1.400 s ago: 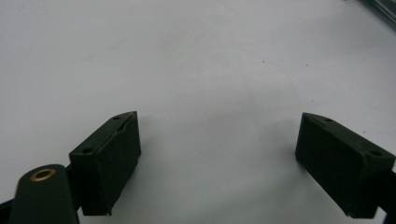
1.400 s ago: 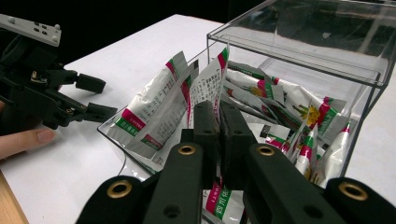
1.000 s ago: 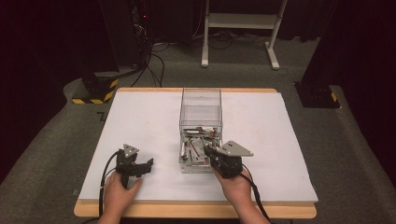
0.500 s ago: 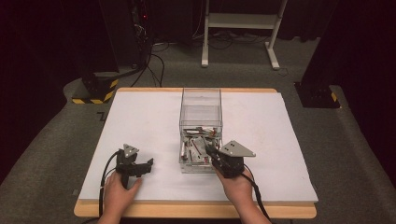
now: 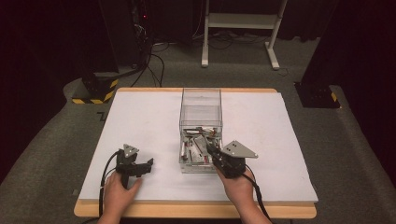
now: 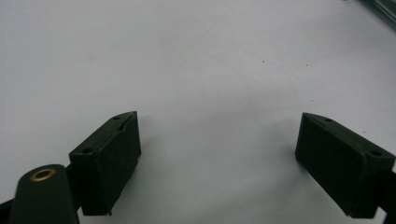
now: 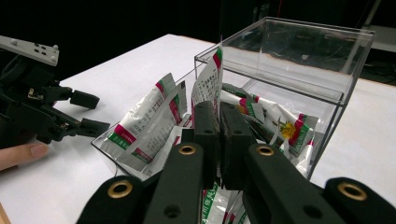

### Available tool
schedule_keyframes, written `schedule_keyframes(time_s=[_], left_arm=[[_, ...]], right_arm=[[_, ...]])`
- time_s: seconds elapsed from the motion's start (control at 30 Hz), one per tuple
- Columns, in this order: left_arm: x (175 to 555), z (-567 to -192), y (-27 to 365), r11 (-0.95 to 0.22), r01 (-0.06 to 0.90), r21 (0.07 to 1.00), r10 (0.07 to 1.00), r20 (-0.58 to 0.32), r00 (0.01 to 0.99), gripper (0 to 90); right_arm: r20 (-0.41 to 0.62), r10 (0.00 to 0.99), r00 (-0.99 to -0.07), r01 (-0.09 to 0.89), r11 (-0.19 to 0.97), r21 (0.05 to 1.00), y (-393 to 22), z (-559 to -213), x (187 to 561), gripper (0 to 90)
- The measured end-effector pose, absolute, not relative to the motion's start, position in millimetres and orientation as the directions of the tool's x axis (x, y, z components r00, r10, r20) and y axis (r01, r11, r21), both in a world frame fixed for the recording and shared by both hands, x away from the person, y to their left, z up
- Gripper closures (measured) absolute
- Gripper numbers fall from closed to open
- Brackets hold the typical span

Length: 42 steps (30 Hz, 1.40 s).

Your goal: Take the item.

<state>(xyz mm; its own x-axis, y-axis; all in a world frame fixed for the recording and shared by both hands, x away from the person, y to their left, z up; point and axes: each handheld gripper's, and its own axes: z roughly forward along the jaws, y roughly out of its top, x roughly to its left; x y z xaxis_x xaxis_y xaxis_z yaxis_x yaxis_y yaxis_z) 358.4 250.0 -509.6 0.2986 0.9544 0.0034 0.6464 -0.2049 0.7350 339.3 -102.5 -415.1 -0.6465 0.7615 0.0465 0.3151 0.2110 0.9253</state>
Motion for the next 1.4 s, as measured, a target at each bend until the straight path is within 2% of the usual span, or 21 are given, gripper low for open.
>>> schedule_keyframes(time_s=[1.4], left_arm=[[358.4, -509.6, 249.8, -0.204, 0.646, 0.735, 0.955, 0.002, 0.298, 14.3]], right_arm=[[0.035, 0.788, -0.615, 0.217, 0.127, 0.968, -122.3, -400.4, 331.6, 87.6]])
